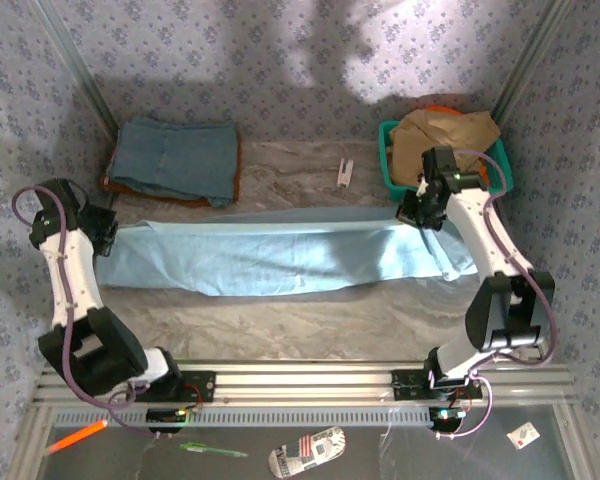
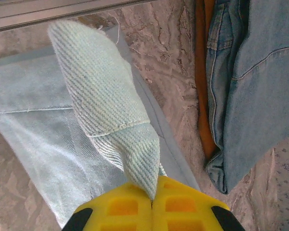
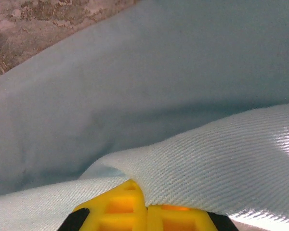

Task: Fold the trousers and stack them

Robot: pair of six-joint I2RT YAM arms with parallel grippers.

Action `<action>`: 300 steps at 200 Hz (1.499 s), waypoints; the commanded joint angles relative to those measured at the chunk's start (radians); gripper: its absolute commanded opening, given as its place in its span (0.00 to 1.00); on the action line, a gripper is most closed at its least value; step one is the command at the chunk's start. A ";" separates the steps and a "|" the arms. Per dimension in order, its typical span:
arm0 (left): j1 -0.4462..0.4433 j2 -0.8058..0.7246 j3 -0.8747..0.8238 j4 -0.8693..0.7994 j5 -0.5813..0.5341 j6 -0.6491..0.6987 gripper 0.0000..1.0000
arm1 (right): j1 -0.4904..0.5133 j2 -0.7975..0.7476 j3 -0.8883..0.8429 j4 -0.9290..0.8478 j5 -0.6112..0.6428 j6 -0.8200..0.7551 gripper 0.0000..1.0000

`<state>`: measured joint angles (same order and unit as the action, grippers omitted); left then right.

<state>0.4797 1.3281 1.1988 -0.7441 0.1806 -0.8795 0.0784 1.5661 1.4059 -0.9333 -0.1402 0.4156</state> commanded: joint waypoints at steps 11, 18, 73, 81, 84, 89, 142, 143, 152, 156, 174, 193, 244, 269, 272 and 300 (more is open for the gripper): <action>-0.020 0.092 0.087 0.165 -0.199 0.038 0.00 | -0.054 0.140 0.128 -0.017 0.226 -0.084 0.00; -0.025 0.111 0.096 0.170 -0.211 0.041 0.00 | -0.057 0.172 0.149 -0.014 0.227 -0.091 0.00; -0.035 0.269 0.159 0.189 -0.241 0.058 0.00 | -0.058 0.387 0.310 -0.042 0.246 -0.110 0.00; -0.036 0.292 0.169 0.190 -0.240 0.060 0.00 | -0.058 0.415 0.337 -0.053 0.246 -0.113 0.00; -0.037 0.300 0.175 0.190 -0.239 0.060 0.00 | -0.057 0.426 0.347 -0.058 0.246 -0.114 0.00; -0.039 0.316 0.182 0.189 -0.238 0.062 0.00 | -0.055 0.442 0.361 -0.067 0.247 -0.115 0.00; -0.085 0.484 0.301 0.145 -0.241 0.088 0.00 | -0.033 0.541 0.430 -0.086 0.258 -0.103 0.11; -0.086 0.487 0.304 0.143 -0.241 0.088 0.00 | -0.033 0.541 0.430 -0.085 0.258 -0.103 0.12; -0.094 0.510 0.318 0.135 -0.242 0.091 0.04 | -0.031 0.545 0.433 -0.091 0.267 -0.098 0.24; -0.097 0.519 0.320 0.131 -0.241 0.092 0.09 | -0.029 0.545 0.434 -0.094 0.267 -0.095 0.29; -0.105 0.541 0.314 0.142 -0.218 0.097 0.30 | -0.025 0.528 0.432 -0.102 0.276 -0.083 0.43; -0.106 0.541 0.311 0.136 -0.183 0.098 0.55 | -0.015 0.480 0.431 -0.113 0.291 -0.077 0.48; -0.164 0.266 0.133 0.119 -0.106 0.095 0.82 | 0.097 0.211 0.167 -0.035 0.258 -0.003 0.51; -0.260 0.024 -0.134 0.161 -0.112 0.107 0.87 | 0.125 0.065 -0.054 0.053 0.207 0.064 0.52; -0.273 -0.002 -0.162 0.156 -0.119 0.106 0.87 | 0.126 0.053 -0.071 0.059 0.200 0.066 0.52; -0.362 -0.210 -0.447 0.204 -0.108 0.076 0.87 | 0.139 -0.044 -0.202 0.092 0.143 0.078 0.52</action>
<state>0.1574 1.2160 0.9417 -0.5610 0.0662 -0.7906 0.2165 1.5742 1.2984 -0.8925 0.0574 0.4416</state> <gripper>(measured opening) 0.871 0.519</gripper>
